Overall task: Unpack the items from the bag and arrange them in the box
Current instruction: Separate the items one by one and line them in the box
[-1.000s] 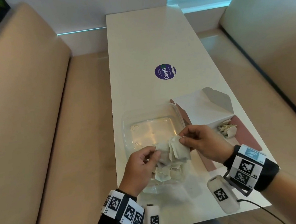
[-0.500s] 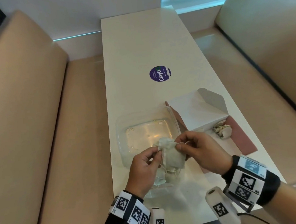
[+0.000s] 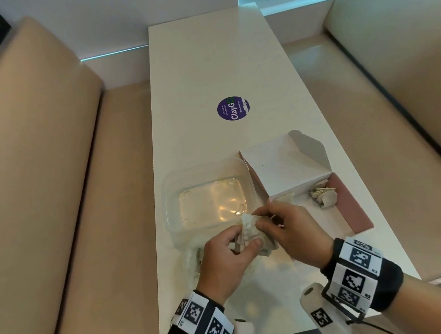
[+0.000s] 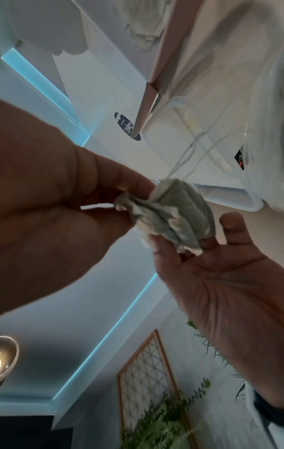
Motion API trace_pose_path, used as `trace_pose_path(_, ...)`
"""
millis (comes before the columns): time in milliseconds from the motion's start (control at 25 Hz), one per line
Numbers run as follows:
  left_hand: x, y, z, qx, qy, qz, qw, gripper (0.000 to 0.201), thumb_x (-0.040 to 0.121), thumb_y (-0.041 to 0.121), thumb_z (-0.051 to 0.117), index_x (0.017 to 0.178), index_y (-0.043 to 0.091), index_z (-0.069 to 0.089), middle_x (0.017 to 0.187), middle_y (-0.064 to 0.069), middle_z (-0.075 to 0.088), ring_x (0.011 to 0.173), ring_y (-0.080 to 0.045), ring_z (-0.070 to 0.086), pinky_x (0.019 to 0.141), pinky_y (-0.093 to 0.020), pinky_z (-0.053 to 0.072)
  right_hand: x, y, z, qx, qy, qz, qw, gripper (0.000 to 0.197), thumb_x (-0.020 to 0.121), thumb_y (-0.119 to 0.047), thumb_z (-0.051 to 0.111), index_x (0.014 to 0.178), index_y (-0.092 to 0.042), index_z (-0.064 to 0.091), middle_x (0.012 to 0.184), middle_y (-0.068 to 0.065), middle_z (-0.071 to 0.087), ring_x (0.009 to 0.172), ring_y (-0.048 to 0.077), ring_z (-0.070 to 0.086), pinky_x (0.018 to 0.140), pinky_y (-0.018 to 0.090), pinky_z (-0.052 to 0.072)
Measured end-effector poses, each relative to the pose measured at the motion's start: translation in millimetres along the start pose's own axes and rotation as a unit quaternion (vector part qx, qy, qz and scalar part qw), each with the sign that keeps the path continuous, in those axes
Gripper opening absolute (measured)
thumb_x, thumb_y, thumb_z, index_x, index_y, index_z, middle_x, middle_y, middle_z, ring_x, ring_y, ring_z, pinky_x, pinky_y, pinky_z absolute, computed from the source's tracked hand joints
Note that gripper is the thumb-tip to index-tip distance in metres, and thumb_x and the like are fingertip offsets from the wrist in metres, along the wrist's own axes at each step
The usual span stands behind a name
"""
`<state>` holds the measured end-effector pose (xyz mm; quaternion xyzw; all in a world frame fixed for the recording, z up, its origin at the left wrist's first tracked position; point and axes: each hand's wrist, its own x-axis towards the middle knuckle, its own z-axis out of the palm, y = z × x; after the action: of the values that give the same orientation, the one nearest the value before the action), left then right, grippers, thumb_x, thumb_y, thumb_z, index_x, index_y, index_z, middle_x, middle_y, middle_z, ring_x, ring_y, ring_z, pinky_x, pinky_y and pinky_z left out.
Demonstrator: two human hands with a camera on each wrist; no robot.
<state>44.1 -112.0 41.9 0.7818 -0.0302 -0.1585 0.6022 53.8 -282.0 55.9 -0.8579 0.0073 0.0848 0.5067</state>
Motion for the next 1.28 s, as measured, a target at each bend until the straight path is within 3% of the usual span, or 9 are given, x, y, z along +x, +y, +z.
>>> trace_pose_path(160,1,1,9,0.026,0.008,0.000,1.000,0.014,0.080,0.021,0.075,0.088,0.033,0.072,0.082,0.007,0.074,0.073,-0.013,0.069,0.072,-0.038,0.058,0,10,-13,-0.009,-0.058,-0.011,0.998,0.029,0.083,-0.023,0.067,0.111,-0.024,0.062,0.100,-0.004,0.058,0.089,0.007,0.058,0.076,0.019,0.051)
trace_pose_path(240,1,0,13,0.034,0.006,0.002,0.999,0.016,0.080,0.021,0.075,0.087,0.035,0.072,0.082,0.008,0.074,0.073,-0.012,0.069,0.071,-0.036,0.057,1,15,-16,-0.014,-0.065,-0.020,0.998,0.026,0.081,-0.023,0.070,0.105,-0.029,0.061,0.104,-0.006,0.053,0.094,0.006,0.055,0.076,0.018,0.050)
trace_pose_path(360,4,-3,20,0.028,0.007,-0.010,1.000,0.017,0.077,0.026,0.076,0.089,0.036,0.072,0.084,0.010,0.074,0.076,-0.011,0.070,0.073,-0.035,0.058,3,22,-21,-0.031,-0.053,-0.055,0.997,0.016,0.080,-0.019,0.071,0.086,-0.029,0.058,0.094,-0.004,0.056,0.085,0.009,0.055,0.071,0.020,0.049)
trace_pose_path(560,8,-14,21,0.033,0.041,-0.057,0.997,0.018,0.078,0.031,0.077,0.084,0.045,0.069,0.086,0.017,0.073,0.078,-0.011,0.069,0.072,-0.026,0.056,2,32,-45,-0.001,-0.085,-0.024,0.996,0.018,0.084,-0.016,0.066,0.079,-0.031,0.057,0.081,-0.009,0.064,0.078,0.008,0.060,0.071,0.022,0.049)
trace_pose_path(760,7,-28,17,0.084,0.057,-0.084,0.991,0.025,0.085,0.016,0.069,0.087,0.041,0.066,0.097,0.015,0.070,0.077,-0.004,0.065,0.068,-0.012,0.049,12,70,-87,-0.149,0.016,0.047,0.988,0.020,0.085,-0.014,0.064,0.075,-0.027,0.052,0.085,-0.009,0.051,0.079,0.013,0.050,0.073,0.021,0.038)
trace_pose_path(880,8,-31,19,0.085,0.046,-0.093,0.991,0.029,0.086,0.013,0.067,0.084,0.042,0.066,0.090,0.005,0.073,0.068,-0.013,0.063,0.065,-0.022,0.052,12,93,-79,-0.278,-0.095,0.136,0.946,0.024,0.090,-0.017,0.052,0.074,-0.030,0.041,0.084,-0.003,0.049,0.079,0.022,0.049,0.069,0.025,0.036)
trace_pose_path(1000,10,-30,20,0.088,0.022,-0.089,0.992,0.030,0.087,0.013,0.067,0.082,0.043,0.066,0.091,0.016,0.070,0.080,-0.008,0.067,0.070,-0.018,0.053,3,94,-51,-0.280,-0.181,0.146,0.931,0.004,0.094,-0.019,0.044,0.097,-0.017,0.047,0.090,0.002,0.052,0.077,0.021,0.048,0.066,0.027,0.036)
trace_pose_path(1160,9,-30,15,0.097,0.002,-0.090,0.991,0.030,0.086,0.014,0.067,0.083,0.043,0.065,0.093,0.021,0.067,0.083,0.000,0.062,0.077,-0.017,0.048,7,89,-30,-0.243,-0.190,0.137,0.941,0.009,0.094,-0.019,0.042,0.100,-0.014,0.045,0.092,0.003,0.053,0.079,0.023,0.049,0.068,0.029,0.037)
trace_pose_path(1280,8,-29,10,0.103,-0.002,-0.090,0.991,0.025,0.087,0.013,0.066,0.086,0.038,0.067,0.088,0.019,0.068,0.064,0.003,0.055,0.067,-0.008,0.044,10,89,-19,-0.244,-0.194,0.124,0.942,0.003,0.093,-0.020,0.041,0.095,-0.017,0.043,0.095,0.007,0.057,0.078,0.023,0.048,0.067,0.029,0.036)
